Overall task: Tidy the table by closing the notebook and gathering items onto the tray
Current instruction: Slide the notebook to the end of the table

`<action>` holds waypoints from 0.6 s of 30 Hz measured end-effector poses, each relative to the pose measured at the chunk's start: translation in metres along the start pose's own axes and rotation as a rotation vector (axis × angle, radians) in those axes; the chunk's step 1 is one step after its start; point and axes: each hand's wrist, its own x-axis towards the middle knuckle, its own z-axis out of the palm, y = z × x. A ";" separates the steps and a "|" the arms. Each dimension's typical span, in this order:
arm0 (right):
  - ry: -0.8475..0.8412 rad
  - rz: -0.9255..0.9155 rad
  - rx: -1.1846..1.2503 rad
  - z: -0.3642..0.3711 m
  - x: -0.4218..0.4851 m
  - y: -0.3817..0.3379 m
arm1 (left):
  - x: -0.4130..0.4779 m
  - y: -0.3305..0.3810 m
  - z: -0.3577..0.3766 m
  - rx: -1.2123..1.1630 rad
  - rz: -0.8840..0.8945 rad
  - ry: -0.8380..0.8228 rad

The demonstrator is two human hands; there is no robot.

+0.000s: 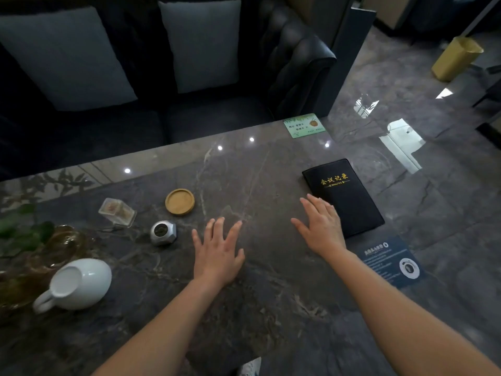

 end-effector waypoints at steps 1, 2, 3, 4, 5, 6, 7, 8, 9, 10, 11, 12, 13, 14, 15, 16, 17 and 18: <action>0.005 -0.029 0.016 0.000 -0.006 -0.012 | -0.010 -0.005 -0.005 0.001 0.004 0.020; 0.010 -0.060 0.035 -0.001 -0.012 -0.025 | -0.021 -0.011 -0.011 0.006 0.005 0.033; 0.012 -0.088 0.054 -0.001 -0.017 -0.038 | -0.033 -0.017 -0.016 0.010 0.002 0.044; 0.009 -0.116 0.073 -0.001 -0.023 -0.053 | -0.045 -0.023 -0.021 0.012 -0.004 0.055; 0.005 -0.145 0.092 -0.001 -0.028 -0.067 | -0.057 -0.030 -0.026 0.014 -0.014 0.068; 0.003 -0.175 0.109 -0.001 -0.032 -0.082 | -0.069 -0.037 -0.030 0.017 -0.027 0.086; 0.002 -0.202 0.125 0.000 -0.037 -0.096 | -0.080 -0.045 -0.035 0.023 -0.042 0.106; 0.001 -0.227 0.142 0.000 -0.040 -0.111 | -0.090 -0.053 -0.039 0.030 -0.059 0.125; -0.002 -0.249 0.161 0.000 -0.044 -0.125 | -0.100 -0.061 -0.044 0.037 -0.080 0.144; -0.008 -0.271 0.178 0.001 -0.048 -0.138 | -0.109 -0.069 -0.048 0.045 -0.102 0.157; -0.017 -0.303 0.190 0.002 -0.053 -0.156 | -0.121 -0.080 -0.053 0.053 -0.134 0.165; -0.029 -0.324 0.201 0.005 -0.057 -0.169 | -0.130 -0.088 -0.058 0.061 -0.153 0.168; -0.045 -0.328 0.210 0.007 -0.059 -0.176 | -0.135 -0.092 -0.060 0.064 -0.160 0.170; -0.062 -0.345 0.215 0.010 -0.062 -0.189 | -0.143 -0.100 -0.064 0.067 -0.184 0.175; -0.083 -0.367 0.215 0.013 -0.066 -0.203 | -0.153 -0.110 -0.068 0.071 -0.216 0.180; -0.104 -0.385 0.215 0.016 -0.069 -0.217 | -0.161 -0.119 -0.072 0.069 -0.244 0.184; -0.126 -0.401 0.217 0.019 -0.072 -0.230 | -0.169 -0.129 -0.075 0.058 -0.273 0.190; -0.147 -0.416 0.221 0.023 -0.075 -0.243 | -0.177 -0.138 -0.077 0.046 -0.306 0.189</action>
